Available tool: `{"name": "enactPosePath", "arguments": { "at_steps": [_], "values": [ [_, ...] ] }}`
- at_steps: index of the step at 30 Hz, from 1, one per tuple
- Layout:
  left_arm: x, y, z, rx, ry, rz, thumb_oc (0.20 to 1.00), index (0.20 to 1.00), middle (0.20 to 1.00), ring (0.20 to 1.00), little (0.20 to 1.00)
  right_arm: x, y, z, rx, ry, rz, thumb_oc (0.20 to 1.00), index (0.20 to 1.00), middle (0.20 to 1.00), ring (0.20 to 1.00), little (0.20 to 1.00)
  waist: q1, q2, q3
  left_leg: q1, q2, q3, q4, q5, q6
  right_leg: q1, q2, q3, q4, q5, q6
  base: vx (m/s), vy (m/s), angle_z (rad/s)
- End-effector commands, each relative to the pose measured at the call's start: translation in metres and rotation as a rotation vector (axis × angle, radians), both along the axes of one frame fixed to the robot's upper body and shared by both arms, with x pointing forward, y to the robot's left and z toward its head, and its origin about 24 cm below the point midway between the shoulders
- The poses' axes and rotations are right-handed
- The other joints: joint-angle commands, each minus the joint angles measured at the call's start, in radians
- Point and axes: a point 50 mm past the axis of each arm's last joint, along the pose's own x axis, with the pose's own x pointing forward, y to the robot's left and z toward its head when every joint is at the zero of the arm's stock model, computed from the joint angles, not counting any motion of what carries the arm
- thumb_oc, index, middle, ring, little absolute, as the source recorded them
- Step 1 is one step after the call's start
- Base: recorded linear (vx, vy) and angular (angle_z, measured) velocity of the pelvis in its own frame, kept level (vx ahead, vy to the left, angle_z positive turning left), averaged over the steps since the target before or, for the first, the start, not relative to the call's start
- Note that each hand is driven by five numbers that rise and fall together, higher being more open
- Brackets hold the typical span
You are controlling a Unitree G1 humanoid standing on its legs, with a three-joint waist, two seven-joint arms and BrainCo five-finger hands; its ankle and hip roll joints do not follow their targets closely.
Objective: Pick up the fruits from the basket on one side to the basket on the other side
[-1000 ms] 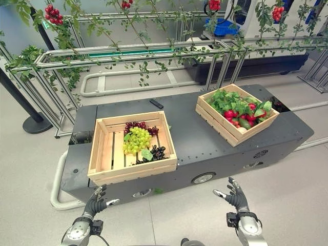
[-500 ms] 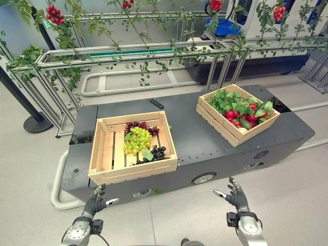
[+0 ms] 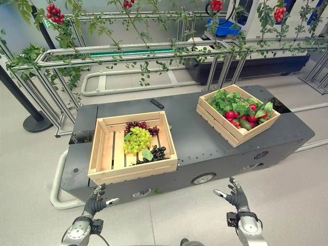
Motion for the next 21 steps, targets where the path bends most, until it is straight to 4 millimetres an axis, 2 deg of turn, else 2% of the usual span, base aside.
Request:
{"name": "enactPosePath", "arguments": {
  "at_steps": [1,21],
  "values": [
    [0.0252,-0.0041,0.0181,0.033,-0.125,-0.056,1.000,1.000,1.000,1.000,1.000,0.0256,0.0059,0.0161,-0.007,-0.122,0.017,1.000,1.000,1.000,1.000,1.000,0.008,-0.031,-0.019,-0.089,0.012,-0.014,0.108,-0.041,0.014,-0.072,-0.067,-0.019,0.107,-0.043,0.073,0.00,0.000,0.00],
    [0.0243,-0.0045,0.0155,0.033,-0.112,-0.051,1.000,1.000,1.000,1.000,1.000,0.0235,0.0067,0.0132,-0.007,-0.106,0.019,1.000,1.000,1.000,1.000,1.000,0.007,-0.031,-0.018,-0.087,0.012,-0.014,0.104,-0.039,0.012,-0.070,-0.065,-0.019,0.103,-0.041,0.072,0.00,0.000,0.00]
  ]
}}
